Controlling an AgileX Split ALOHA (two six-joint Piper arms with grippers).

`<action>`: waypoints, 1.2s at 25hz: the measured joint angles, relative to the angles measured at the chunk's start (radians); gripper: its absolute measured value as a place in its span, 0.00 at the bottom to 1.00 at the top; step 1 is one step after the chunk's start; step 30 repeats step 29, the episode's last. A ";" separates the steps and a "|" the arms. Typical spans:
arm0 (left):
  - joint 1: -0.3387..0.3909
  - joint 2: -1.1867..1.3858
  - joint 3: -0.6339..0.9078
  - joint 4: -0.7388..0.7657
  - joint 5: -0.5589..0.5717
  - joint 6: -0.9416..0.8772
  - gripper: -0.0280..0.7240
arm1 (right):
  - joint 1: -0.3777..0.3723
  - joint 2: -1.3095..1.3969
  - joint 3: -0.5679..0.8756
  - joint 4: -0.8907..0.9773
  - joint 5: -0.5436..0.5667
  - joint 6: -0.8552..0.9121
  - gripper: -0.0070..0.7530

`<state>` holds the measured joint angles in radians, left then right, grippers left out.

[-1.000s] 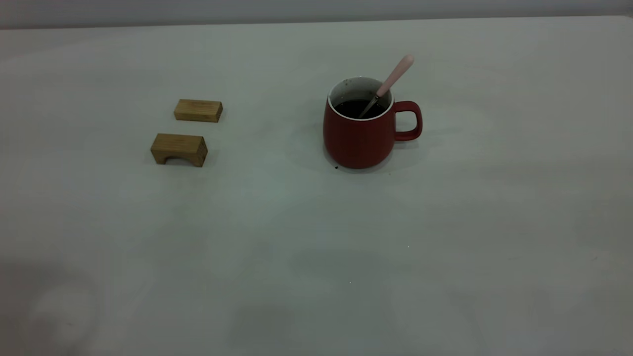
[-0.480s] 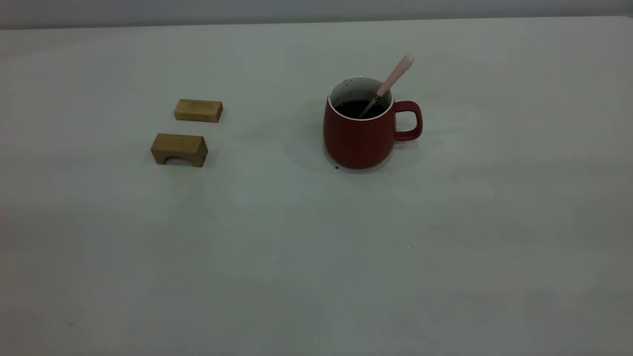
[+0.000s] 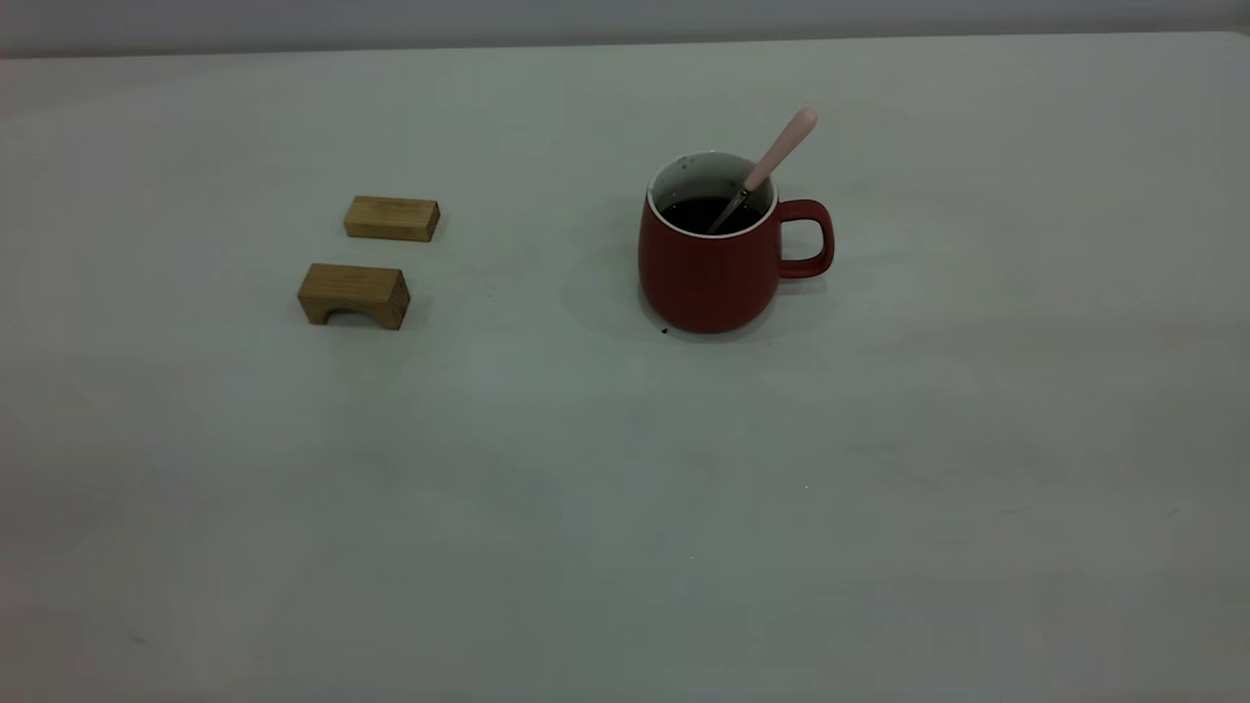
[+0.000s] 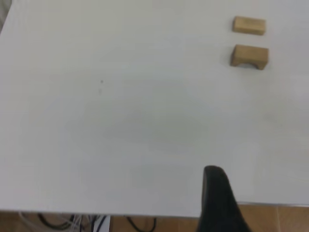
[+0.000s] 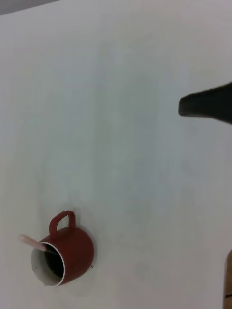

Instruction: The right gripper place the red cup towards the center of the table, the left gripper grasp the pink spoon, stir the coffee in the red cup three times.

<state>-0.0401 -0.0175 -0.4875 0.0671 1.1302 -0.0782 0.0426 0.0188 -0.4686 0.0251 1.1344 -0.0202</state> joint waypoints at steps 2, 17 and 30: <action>0.000 -0.001 0.000 -0.009 0.001 0.015 0.73 | 0.000 0.000 0.000 0.000 0.000 0.000 0.78; 0.000 -0.001 0.000 -0.011 0.001 0.021 0.73 | 0.000 0.000 0.000 0.000 0.000 0.000 0.78; 0.000 -0.001 0.000 -0.011 0.001 0.021 0.73 | 0.000 0.000 0.000 0.000 0.000 0.000 0.78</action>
